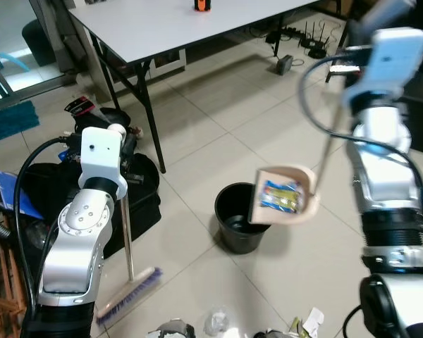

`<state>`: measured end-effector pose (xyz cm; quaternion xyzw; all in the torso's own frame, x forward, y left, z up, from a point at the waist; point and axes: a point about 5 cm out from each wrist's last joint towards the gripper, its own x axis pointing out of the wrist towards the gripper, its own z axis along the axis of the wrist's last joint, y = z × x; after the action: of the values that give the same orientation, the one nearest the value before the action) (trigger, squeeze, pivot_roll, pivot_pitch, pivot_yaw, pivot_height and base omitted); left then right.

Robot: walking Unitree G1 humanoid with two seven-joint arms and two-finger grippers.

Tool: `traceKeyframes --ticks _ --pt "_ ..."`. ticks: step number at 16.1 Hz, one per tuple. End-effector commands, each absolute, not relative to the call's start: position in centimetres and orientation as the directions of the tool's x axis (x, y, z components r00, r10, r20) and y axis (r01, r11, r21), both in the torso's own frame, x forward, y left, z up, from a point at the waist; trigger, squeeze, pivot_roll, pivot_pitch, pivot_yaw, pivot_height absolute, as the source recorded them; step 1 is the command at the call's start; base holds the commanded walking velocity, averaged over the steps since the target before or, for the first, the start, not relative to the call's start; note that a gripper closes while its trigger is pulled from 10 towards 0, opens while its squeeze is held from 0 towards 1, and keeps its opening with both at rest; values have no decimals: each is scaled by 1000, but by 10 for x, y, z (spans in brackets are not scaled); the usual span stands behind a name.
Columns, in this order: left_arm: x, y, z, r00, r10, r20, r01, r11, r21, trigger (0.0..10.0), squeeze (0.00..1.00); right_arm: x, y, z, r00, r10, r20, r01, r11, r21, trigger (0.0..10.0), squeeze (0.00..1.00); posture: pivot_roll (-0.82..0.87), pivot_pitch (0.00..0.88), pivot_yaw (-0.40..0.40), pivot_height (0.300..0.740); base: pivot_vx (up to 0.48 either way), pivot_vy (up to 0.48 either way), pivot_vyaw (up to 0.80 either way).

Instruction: Sweep floor

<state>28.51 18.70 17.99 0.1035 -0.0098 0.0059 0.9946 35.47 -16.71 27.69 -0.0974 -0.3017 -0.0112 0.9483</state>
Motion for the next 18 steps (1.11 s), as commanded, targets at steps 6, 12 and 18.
traceKeyframes --ticks 6,12,18 --pt "280 188 192 997 21 71 -37 972 232 10000 0 337 -99 275 664 349 661 -99 917 -385 10000 0 89 89 19 740 0 0 0" --pt "283 186 193 997 13 71 -30 971 238 10000 0 321 -69 254 567 603 561 -174 753 -634 10000 0 82 89 24 740 0 0 0" --pt "288 178 191 998 -12 69 -5 972 237 10000 0 324 -85 277 561 555 614 -39 759 -650 10000 0 61 68 27 740 0 0 0"
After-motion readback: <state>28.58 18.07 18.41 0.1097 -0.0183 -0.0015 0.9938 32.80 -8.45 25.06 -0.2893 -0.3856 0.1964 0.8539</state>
